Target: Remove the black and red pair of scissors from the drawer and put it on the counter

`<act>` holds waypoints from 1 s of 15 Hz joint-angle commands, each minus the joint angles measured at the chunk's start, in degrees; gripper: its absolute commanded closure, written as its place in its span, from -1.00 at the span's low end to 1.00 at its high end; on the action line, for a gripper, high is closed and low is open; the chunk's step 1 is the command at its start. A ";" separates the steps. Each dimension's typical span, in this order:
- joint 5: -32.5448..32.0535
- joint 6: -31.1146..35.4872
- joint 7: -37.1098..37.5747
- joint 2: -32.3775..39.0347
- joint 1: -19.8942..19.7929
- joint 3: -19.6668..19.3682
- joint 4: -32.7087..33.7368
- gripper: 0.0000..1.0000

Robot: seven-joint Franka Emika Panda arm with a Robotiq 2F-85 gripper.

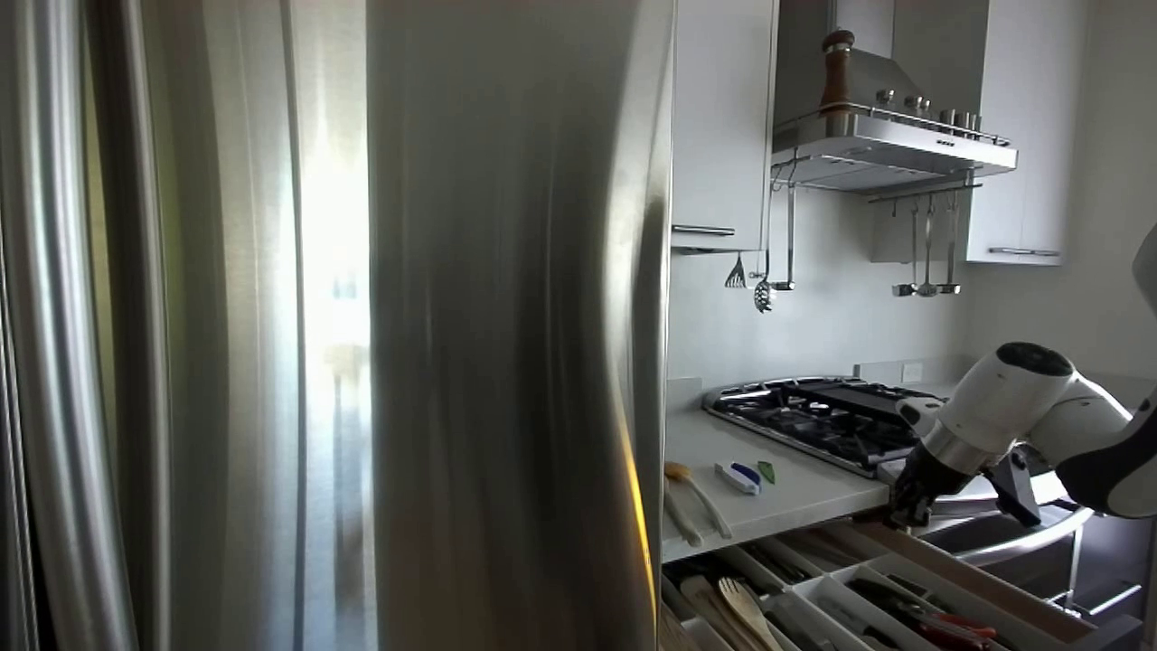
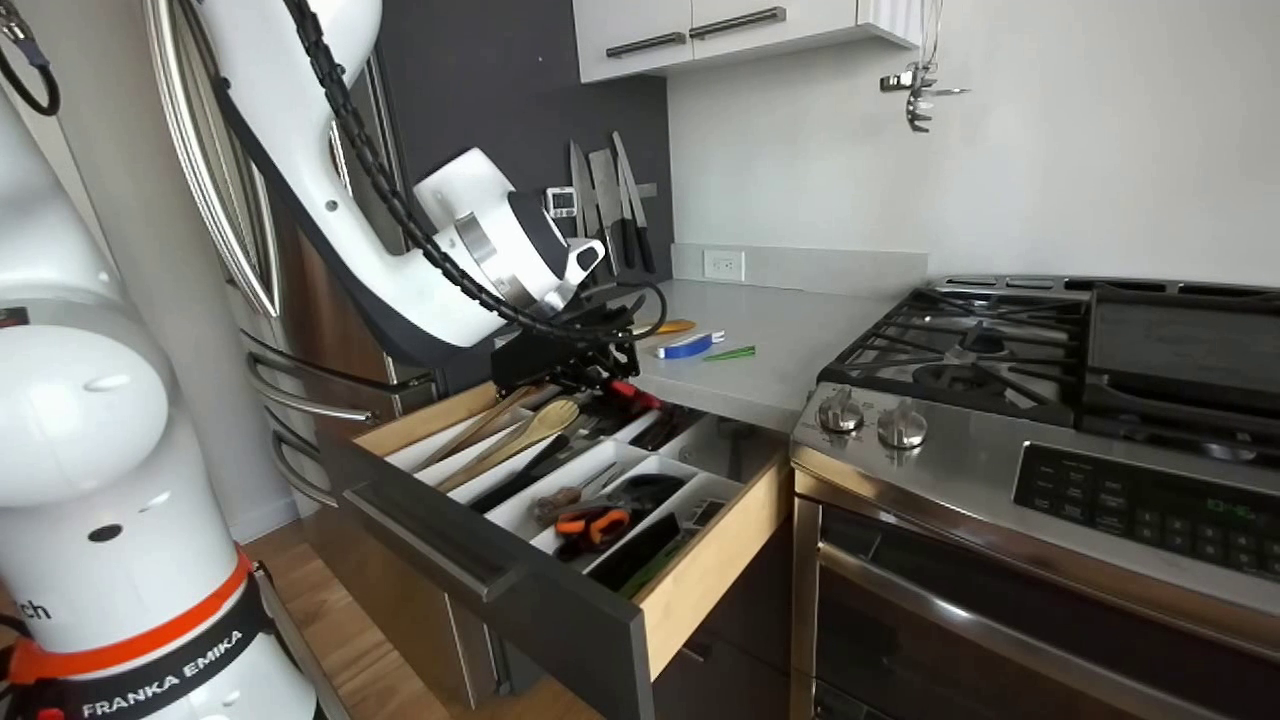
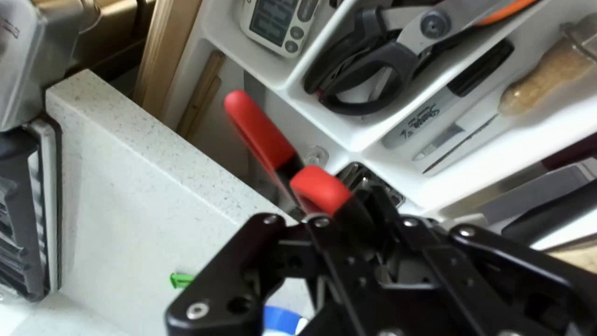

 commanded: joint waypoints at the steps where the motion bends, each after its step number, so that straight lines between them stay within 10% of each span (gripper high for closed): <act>1: -0.72 7.82 0.98 -1.51 0.44 -3.27 0.00 0.97; 15: -17.40 32.74 18.48 -7.62 -2.11 -11.59 3.72 0.97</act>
